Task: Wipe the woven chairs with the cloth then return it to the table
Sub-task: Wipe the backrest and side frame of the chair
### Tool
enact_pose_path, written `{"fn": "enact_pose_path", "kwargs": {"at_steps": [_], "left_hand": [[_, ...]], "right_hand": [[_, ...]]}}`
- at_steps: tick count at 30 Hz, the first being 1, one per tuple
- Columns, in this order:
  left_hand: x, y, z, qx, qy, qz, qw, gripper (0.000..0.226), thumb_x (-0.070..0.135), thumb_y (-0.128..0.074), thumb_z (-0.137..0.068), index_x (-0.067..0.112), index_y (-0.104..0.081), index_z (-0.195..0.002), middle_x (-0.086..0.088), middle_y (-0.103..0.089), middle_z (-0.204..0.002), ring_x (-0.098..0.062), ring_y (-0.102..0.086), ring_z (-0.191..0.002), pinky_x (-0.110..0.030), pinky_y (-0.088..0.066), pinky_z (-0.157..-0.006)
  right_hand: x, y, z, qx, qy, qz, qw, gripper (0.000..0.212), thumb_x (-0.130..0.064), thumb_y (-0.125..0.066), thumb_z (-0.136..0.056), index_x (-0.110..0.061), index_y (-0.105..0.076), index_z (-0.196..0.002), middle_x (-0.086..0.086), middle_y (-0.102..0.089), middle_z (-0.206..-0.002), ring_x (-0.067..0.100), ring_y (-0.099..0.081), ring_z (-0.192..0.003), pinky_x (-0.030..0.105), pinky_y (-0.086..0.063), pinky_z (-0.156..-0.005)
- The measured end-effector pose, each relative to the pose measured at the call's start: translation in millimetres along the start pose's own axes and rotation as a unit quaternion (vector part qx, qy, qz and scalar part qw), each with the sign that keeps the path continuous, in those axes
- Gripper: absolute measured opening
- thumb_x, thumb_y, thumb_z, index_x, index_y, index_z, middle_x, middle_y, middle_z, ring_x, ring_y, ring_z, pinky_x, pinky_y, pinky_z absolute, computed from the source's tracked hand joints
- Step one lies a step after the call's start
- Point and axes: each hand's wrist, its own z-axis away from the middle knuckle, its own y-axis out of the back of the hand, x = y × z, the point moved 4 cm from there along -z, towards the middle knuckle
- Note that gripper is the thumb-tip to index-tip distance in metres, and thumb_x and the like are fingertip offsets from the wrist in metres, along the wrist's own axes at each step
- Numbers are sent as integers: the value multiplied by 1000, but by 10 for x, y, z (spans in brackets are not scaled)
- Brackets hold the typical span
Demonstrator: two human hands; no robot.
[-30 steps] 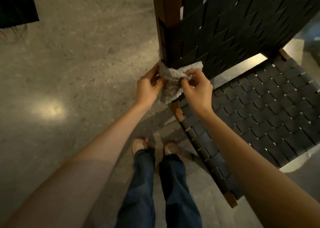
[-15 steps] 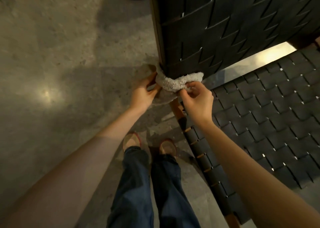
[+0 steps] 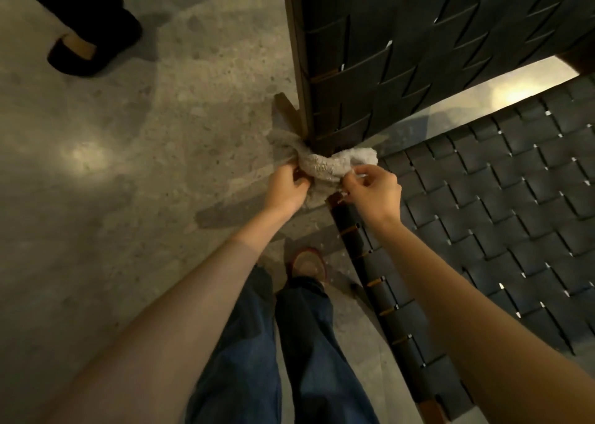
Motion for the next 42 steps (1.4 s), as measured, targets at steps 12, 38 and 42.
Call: {"fn": "enact_pose_path", "kwargs": {"at_steps": [12, 38, 42], "left_hand": [[-14, -639, 528, 36, 54, -34, 997, 56, 9, -61, -89, 7, -40, -141, -13, -53, -135, -24, -48, -127, -32, -38, -105], [997, 2197, 1634, -268, -172, -155, 935, 77, 20, -67, -84, 43, -22, -142, -5, -35, -146, -21, -31, -135, -33, -30, -112], [1091, 3174, 1607, -206, -220, -297, 906, 68, 39, -64, -84, 58, -21, -134, 3, -21, -111, -23, -27, -115, -29, -28, -103]], "right_hand": [[542, 548, 394, 40, -90, 64, 993, 21, -31, -62, -90, -16, -62, -104, -10, -56, -73, 3, -53, -60, 18, -37, -47], [-2056, 399, 2082, -86, 189, 99, 973, 16, -19, -58, -93, -26, -61, -107, -12, -60, -97, -9, -59, -81, 5, -46, -69], [-2827, 37, 2390, -78, 248, 119, 958, 21, -15, -59, -92, -21, -63, -111, -7, -61, -106, -5, -56, -88, 5, -44, -76]]}}
